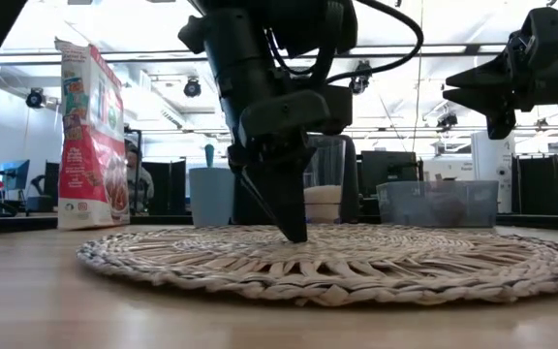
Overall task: Arrange a breakfast setting
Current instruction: Move the brown mat to the center of the table, then put the white bowl on the brown mat, then put the black plate on the brown mat
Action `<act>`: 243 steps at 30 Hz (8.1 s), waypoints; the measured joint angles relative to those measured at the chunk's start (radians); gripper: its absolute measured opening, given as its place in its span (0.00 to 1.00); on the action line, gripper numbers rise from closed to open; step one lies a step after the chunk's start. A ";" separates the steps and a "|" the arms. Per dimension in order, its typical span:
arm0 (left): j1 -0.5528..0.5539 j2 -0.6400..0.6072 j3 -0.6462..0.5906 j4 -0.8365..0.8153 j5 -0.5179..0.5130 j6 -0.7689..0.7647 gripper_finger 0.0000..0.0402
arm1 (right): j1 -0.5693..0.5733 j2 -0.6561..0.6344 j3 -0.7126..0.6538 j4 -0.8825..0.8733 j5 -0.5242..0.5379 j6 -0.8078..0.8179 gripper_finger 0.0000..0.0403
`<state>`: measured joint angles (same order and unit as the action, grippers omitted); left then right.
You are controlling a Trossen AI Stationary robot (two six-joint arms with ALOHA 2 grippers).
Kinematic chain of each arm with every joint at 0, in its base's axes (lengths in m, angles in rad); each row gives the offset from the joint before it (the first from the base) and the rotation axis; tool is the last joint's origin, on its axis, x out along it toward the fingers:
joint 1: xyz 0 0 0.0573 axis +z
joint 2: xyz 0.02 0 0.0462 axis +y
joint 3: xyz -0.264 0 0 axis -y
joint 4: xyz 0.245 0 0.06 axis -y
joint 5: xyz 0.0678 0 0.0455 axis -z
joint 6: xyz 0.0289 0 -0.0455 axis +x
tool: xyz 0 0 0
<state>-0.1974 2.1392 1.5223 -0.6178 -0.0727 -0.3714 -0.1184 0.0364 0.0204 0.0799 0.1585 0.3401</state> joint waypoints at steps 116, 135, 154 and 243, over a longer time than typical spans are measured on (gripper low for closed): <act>-0.547 -0.427 -0.210 -0.582 0.081 -0.524 0.01 | 0.000 0.000 0.000 0.000 0.000 0.000 0.28; -0.190 -0.429 -0.077 -0.464 -0.120 -0.111 0.01 | 0.000 0.000 0.000 0.000 0.000 0.000 0.28; 0.044 -0.309 -0.078 -0.335 -0.075 0.040 0.01 | 0.000 0.000 0.000 0.000 0.000 0.000 0.28; -0.589 -0.120 -0.078 -0.338 0.111 -1.257 0.44 | 0.000 0.000 0.000 0.000 0.000 0.000 0.28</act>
<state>-0.7868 2.0193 1.4441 -0.9558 0.0380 -1.6279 -0.1184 0.0364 0.0206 0.0799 0.1585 0.3401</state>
